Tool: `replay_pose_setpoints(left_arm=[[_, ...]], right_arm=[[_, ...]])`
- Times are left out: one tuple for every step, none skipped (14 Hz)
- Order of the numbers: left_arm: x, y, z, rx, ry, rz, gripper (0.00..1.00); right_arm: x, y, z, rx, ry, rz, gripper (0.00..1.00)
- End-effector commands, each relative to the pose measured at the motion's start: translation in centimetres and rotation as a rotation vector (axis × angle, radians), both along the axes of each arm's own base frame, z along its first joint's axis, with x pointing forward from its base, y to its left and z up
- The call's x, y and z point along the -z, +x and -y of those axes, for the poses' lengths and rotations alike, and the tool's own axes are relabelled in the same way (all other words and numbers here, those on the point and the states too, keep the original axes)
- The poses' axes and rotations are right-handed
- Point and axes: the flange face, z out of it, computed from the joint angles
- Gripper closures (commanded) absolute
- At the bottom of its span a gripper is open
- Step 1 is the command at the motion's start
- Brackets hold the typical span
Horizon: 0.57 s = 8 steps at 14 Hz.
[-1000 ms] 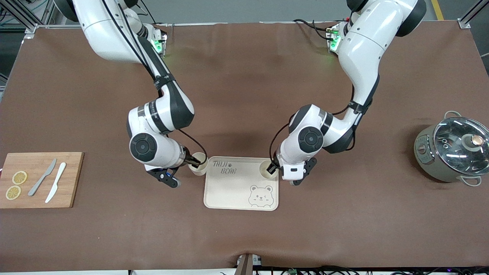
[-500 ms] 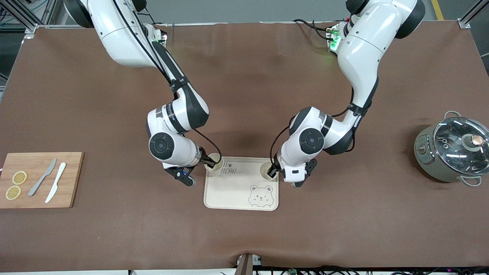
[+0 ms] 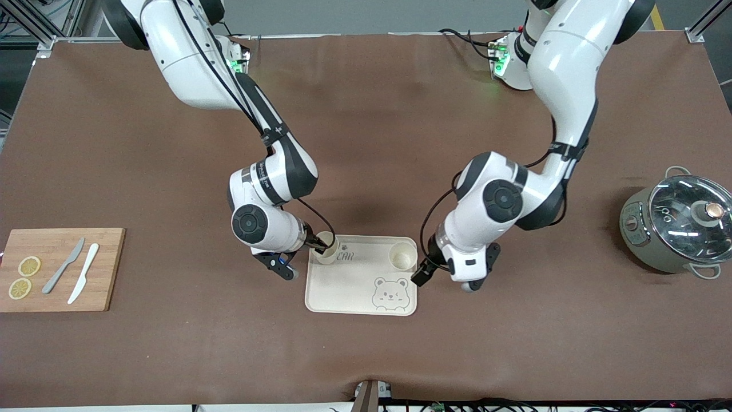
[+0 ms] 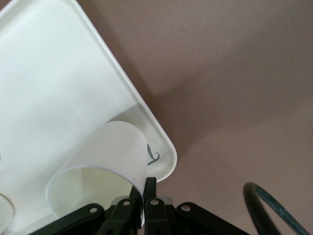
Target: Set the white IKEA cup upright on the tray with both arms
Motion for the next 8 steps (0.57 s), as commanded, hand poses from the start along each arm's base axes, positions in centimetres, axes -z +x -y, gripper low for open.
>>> replay_pose_setpoints(left_arm=[[-4.8,0.0,-2.3,-0.024,0.005,0.040,0.00],[-6.5,0.1,-3.3,-0.016,0.039,0.068,0.00],[-8.0,0.1,-4.6,0.002,0.106,0.096,0.00],[-9.0,0.5,-6.5,0.003,0.158,0.101,0.00],[-10.1,0.7,-8.1,0.005,0.175,0.106,0.00],[-10.7,0.9,-9.7,0.017,0.189,0.098,0.00],[-11.2,0.9,-11.2,0.030,0.211,0.077,0.00],[-11.4,1.0,-12.4,0.049,0.225,0.062,0.00]], right_arm=[[0.2,0.6,-0.2,0.011,0.013,0.011,0.08],[0.1,0.6,0.0,0.002,0.013,0.009,0.00],[-0.1,0.6,0.1,-0.004,0.013,0.008,0.00],[-0.6,0.8,0.3,-0.003,0.014,0.012,0.00],[-1.6,0.9,0.3,-0.012,0.019,0.021,0.00],[-2.3,1.1,0.5,-0.042,0.031,0.037,0.00],[-3.2,1.4,1.0,-0.094,0.044,0.059,0.00],[-4.7,1.8,1.6,-0.134,0.059,0.088,0.00]])
